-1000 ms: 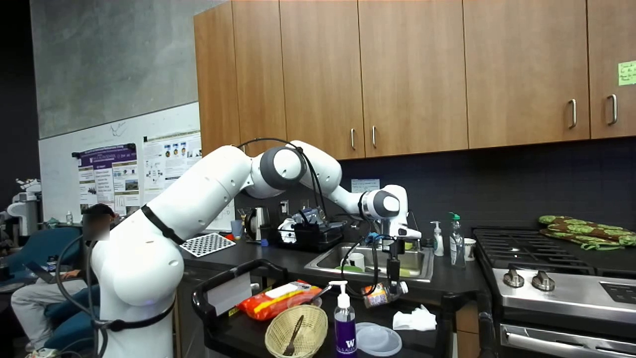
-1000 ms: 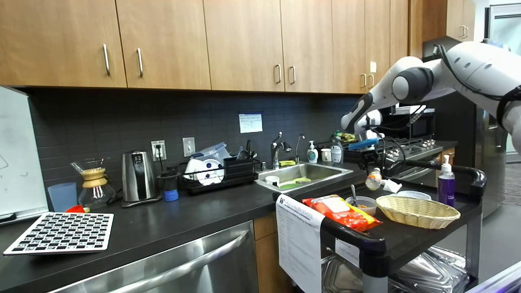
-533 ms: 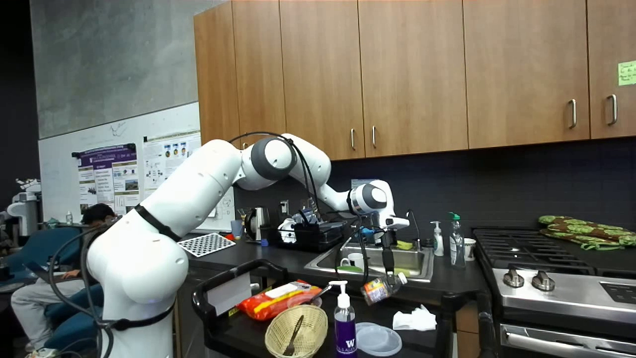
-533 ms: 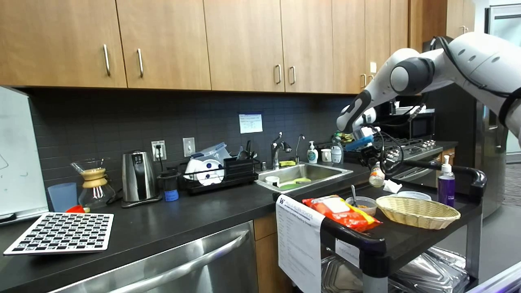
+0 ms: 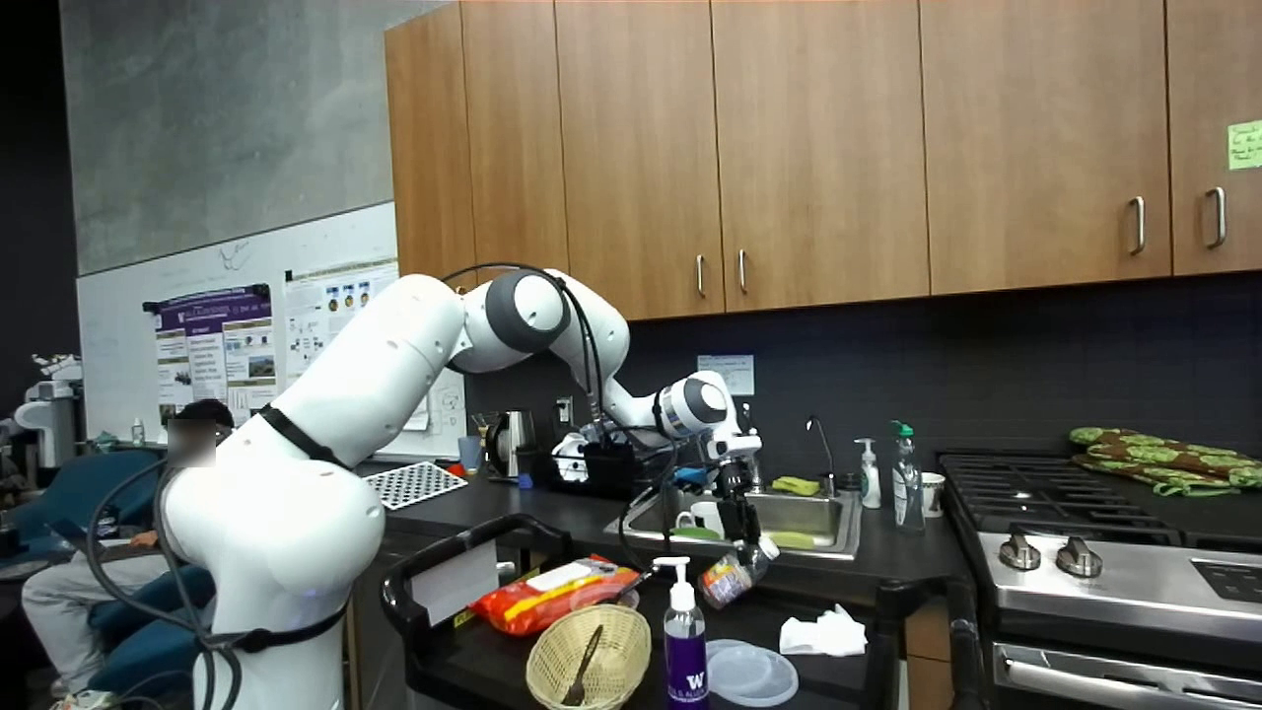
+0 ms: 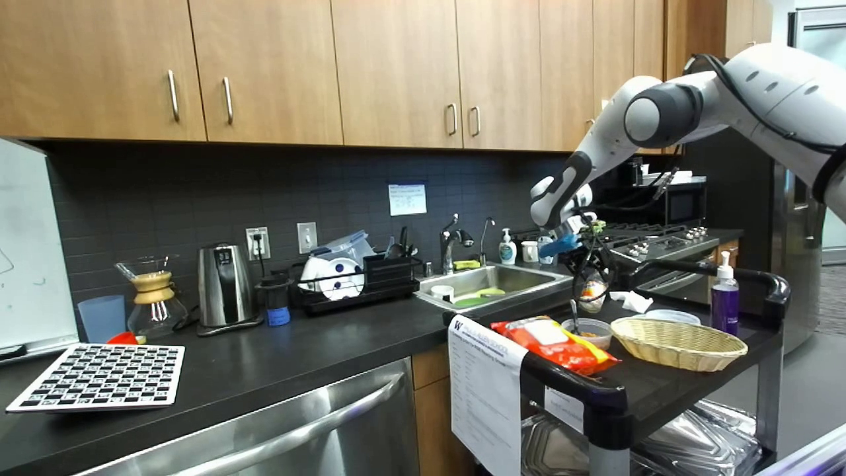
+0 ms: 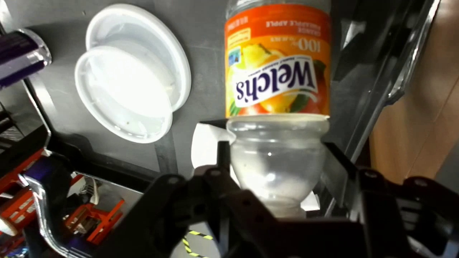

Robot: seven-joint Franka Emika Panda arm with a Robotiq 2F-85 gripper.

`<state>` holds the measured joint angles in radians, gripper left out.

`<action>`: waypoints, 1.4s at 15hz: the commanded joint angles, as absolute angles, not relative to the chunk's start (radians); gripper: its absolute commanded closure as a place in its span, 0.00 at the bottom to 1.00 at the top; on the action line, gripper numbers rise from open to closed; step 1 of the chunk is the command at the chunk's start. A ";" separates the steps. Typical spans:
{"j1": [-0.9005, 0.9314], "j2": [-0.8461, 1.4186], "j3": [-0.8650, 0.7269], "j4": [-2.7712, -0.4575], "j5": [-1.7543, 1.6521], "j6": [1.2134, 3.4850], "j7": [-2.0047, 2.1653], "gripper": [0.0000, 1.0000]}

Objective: Pick up the bottle with the orange label then set it back down on the service trolley.

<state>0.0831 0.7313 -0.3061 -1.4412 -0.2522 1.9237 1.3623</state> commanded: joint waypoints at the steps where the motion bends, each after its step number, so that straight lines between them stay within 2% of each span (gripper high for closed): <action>1: 0.148 0.728 -0.330 -1.494 -0.356 1.919 1.597 0.62; 7: 0.166 0.709 -0.312 -1.524 -0.477 1.806 1.826 0.62; 15: 0.167 0.661 -0.297 -1.505 -0.586 1.658 1.894 0.62; 21: 0.151 0.708 -0.259 -1.449 -0.662 1.507 1.961 0.62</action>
<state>0.1607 0.6861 -0.2869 -1.4759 -0.6327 1.5732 1.9184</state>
